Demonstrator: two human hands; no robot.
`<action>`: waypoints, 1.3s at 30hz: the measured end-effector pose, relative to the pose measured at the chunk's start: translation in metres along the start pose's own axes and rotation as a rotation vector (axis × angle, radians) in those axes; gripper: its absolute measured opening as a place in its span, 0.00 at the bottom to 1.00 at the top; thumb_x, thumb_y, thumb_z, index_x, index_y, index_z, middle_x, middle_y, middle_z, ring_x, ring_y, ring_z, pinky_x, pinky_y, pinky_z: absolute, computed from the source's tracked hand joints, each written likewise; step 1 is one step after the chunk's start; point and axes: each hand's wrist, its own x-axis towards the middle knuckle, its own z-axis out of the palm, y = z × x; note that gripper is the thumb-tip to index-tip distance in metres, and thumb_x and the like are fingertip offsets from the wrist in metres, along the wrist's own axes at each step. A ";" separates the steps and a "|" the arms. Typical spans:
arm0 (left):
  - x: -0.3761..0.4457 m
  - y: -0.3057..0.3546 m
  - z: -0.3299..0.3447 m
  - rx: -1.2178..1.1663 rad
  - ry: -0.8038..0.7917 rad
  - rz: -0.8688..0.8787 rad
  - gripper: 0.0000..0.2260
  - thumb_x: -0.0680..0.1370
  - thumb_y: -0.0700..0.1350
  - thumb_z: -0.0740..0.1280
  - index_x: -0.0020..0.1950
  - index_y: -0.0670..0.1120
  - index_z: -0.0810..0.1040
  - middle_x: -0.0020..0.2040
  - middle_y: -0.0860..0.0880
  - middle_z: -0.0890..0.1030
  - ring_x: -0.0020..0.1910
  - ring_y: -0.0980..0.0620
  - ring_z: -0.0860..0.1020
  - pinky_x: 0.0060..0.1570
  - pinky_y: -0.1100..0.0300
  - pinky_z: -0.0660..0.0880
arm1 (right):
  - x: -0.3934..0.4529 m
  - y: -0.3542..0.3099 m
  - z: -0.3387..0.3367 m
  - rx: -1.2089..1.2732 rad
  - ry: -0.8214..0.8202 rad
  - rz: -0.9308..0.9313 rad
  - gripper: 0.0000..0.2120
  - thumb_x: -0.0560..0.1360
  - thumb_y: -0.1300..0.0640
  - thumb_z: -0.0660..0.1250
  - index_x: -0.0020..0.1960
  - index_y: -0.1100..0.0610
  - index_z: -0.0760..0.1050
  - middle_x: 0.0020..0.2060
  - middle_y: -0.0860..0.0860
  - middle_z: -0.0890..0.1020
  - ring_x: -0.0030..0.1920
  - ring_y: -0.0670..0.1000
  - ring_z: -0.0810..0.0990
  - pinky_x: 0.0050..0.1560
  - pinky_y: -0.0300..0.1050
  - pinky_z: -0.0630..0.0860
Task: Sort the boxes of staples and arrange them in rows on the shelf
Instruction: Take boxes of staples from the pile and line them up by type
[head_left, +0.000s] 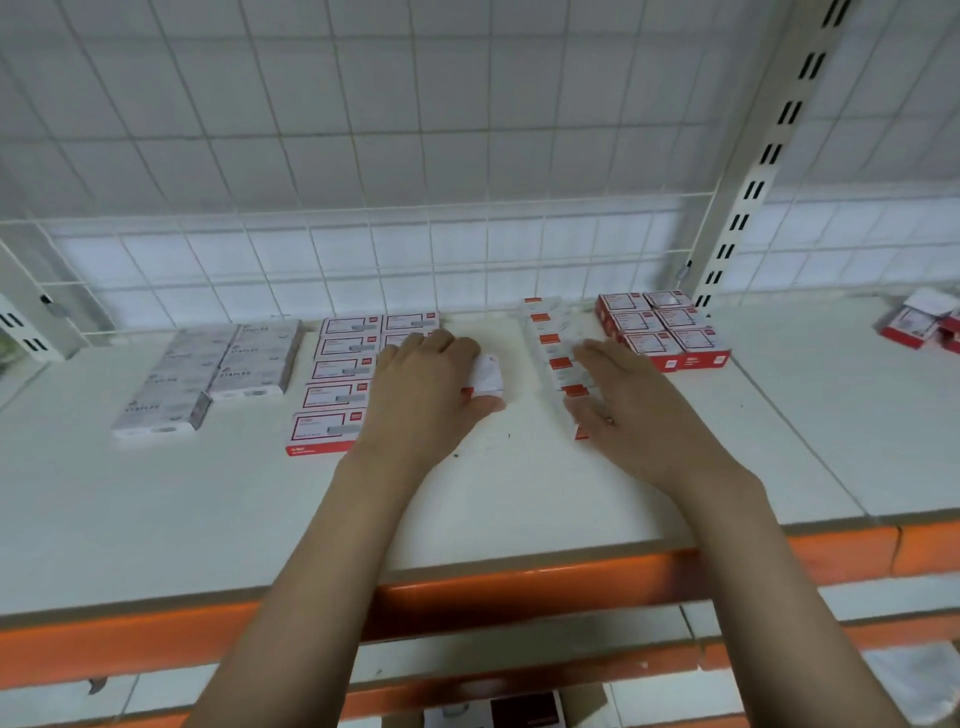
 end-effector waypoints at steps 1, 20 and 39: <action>0.014 -0.001 0.004 0.010 -0.021 -0.011 0.22 0.71 0.57 0.69 0.58 0.45 0.76 0.54 0.46 0.77 0.55 0.43 0.73 0.52 0.53 0.65 | 0.001 0.000 -0.001 -0.012 -0.001 -0.002 0.24 0.78 0.55 0.61 0.71 0.62 0.62 0.70 0.57 0.66 0.71 0.55 0.62 0.70 0.42 0.53; 0.098 0.009 0.053 0.182 -0.241 -0.058 0.16 0.79 0.47 0.60 0.63 0.41 0.70 0.62 0.44 0.71 0.62 0.44 0.68 0.59 0.53 0.66 | 0.025 0.014 -0.007 -0.049 -0.055 0.017 0.24 0.80 0.52 0.56 0.73 0.57 0.58 0.72 0.51 0.63 0.71 0.51 0.58 0.67 0.38 0.49; 0.083 0.018 0.068 0.282 -0.324 -0.020 0.20 0.80 0.43 0.56 0.72 0.41 0.61 0.71 0.46 0.63 0.70 0.47 0.61 0.66 0.51 0.60 | 0.035 0.022 0.015 0.011 -0.140 0.048 0.21 0.81 0.52 0.51 0.72 0.60 0.61 0.72 0.53 0.64 0.72 0.52 0.59 0.72 0.45 0.53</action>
